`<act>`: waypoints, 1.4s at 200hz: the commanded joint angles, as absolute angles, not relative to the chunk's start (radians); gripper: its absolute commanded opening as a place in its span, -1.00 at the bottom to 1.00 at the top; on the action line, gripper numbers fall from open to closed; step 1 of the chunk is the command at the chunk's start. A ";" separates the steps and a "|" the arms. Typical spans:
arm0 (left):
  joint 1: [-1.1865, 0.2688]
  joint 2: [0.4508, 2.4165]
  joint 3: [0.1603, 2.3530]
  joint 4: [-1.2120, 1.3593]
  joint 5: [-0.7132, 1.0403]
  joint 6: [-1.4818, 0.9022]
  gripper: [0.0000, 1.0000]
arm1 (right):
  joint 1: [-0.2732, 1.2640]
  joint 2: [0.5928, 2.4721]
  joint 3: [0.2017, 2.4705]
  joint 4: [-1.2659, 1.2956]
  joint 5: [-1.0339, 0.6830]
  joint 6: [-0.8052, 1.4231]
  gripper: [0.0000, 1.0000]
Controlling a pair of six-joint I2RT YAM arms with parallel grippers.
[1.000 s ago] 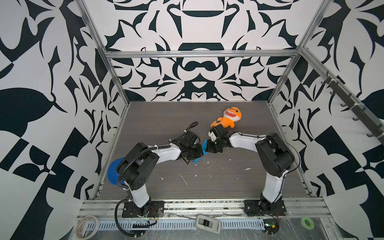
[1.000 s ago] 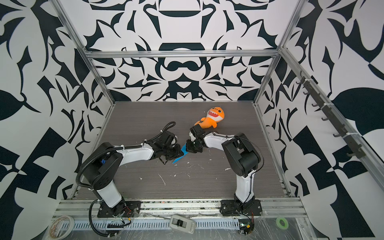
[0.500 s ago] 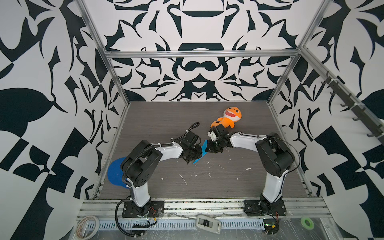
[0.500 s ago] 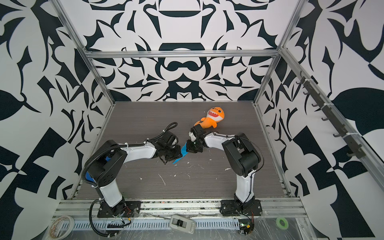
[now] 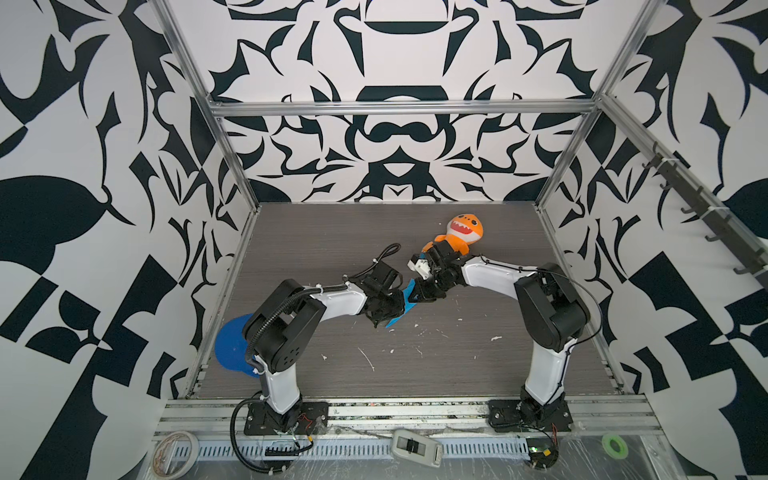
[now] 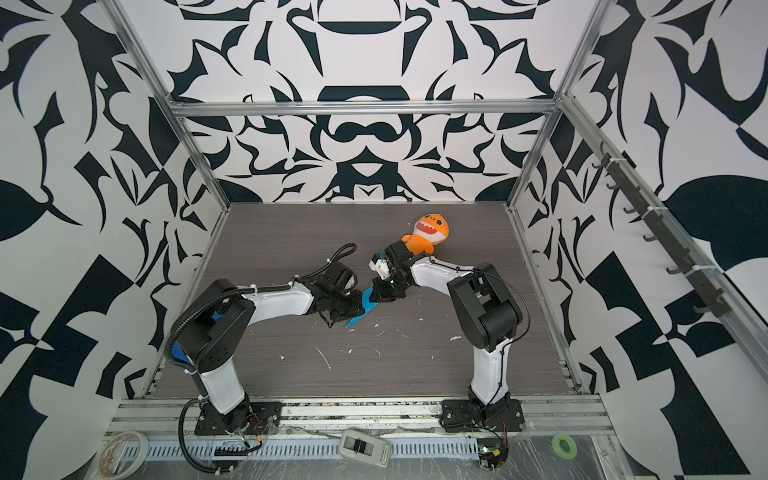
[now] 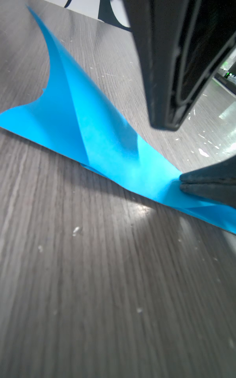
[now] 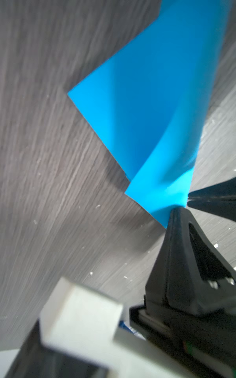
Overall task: Fold a paper plane with a square sheet of paper (pick it up from the middle)
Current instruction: 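Hold the dart with both grippers and press the flap crease flat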
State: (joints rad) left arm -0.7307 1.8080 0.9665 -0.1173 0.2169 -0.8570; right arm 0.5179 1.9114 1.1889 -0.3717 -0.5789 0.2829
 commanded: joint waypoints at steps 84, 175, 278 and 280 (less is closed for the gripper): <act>-0.732 1.862 0.972 -0.213 0.190 -0.837 -0.93 | 0.507 1.967 1.298 -0.432 -0.415 0.357 -1.00; -0.732 1.867 0.972 -0.222 0.185 -0.839 -0.94 | 0.492 1.956 1.295 -0.480 -0.368 0.382 -1.00; -0.732 1.875 0.966 -0.235 0.177 -0.847 -0.95 | 0.431 1.909 1.209 -0.459 -0.400 0.317 -1.00; -0.732 1.875 0.965 -0.235 0.177 -0.847 -0.95 | 0.429 1.907 1.208 -0.459 -0.399 0.315 -1.00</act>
